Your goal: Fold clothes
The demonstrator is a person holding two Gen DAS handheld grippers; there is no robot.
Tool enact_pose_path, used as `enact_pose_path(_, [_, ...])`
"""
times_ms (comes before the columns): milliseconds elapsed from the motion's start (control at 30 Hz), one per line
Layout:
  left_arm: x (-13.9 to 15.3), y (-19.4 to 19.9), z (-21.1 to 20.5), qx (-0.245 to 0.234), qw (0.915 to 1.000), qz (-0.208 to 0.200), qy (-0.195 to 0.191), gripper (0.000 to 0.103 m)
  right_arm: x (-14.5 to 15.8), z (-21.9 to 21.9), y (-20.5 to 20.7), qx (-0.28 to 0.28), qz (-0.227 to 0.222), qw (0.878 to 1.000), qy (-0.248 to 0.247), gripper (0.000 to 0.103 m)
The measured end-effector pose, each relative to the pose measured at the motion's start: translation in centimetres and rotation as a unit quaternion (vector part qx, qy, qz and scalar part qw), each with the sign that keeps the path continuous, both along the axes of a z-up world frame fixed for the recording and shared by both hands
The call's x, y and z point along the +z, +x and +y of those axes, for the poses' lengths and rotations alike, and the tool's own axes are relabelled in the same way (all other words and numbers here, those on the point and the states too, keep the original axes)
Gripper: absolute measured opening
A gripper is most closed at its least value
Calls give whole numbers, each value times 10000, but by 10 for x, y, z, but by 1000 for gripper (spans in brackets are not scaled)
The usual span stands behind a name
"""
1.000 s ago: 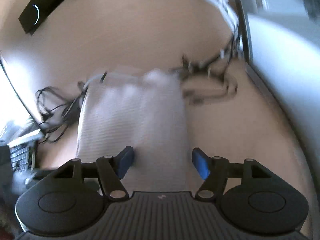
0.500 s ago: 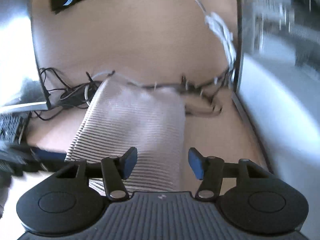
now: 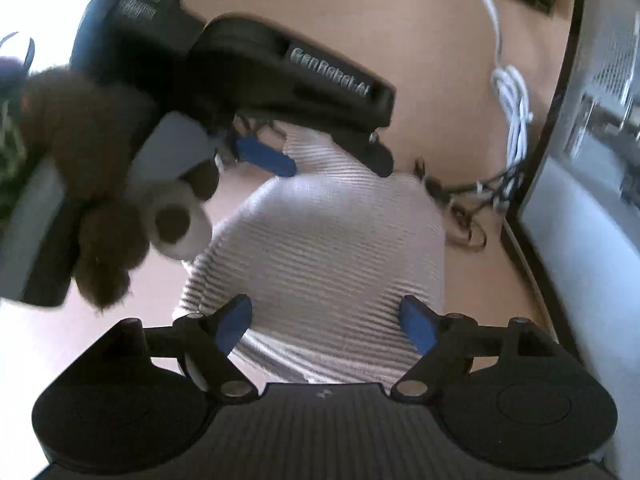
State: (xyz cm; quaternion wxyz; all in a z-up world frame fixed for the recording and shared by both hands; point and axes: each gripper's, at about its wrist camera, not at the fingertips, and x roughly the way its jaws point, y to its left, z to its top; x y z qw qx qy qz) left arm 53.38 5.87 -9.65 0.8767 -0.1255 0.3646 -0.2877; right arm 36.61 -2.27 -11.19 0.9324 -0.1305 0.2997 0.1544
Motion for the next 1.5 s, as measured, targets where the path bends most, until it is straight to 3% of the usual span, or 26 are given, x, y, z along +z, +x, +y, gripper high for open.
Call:
enact_pose_path(167, [-4,0,-3,-165,9998,-35,127,98,5,-1,4,30,75,10000,-23,88])
enact_pose_path(267, [9,-12,5,-100,9999,-68,89,98,6,-5,2,-75,93,9999,-108,89])
enact_pose_path(367, [27,-40,22,51,9998,-178,-30,98,19,-25,-10,-205,99,9996,171,90])
enact_pose_path(400, [33,-53,31,165,9996,-246,-37,100,24,-34,-17,-246,87,9992,300,91])
enact_pose_path(467, [41,-86,49,443,9981,-417,37,103,34,-54,-33,-325,77,9976,607,103])
enact_pose_path(600, [52,-166,77,894,9928,-772,193,103,49,-88,-67,-287,49,9945,1006,103])
enact_pose_path(733, [54,-237,81,1233,9874,-883,450,103,64,-112,-96,-243,-26,9914,1287,103])
enact_pose_path(833, [51,-277,71,1875,9787,-817,195,103,67,-121,-119,-492,-175,9850,1645,103])
enact_pose_path(900, [49,-297,61,1930,9765,-955,94,103,60,-120,-130,-732,-166,9823,1716,103])
enact_pose_path(967, [54,-303,51,1686,9763,-1247,531,103,49,-117,-140,-868,-115,9812,1719,103])
enact_pose_path(1067, [60,-307,48,1925,9643,-1460,1086,103,47,-118,-140,-637,-20,9819,1781,103])
enact_pose_path(1200, [57,-308,48,2063,9643,-1093,1251,103,63,-121,-152,-600,-500,9801,1825,103])
enact_pose_path(1500, [48,-316,36,1949,9672,-869,1375,103,58,-110,-164,-366,-373,9883,1435,103])
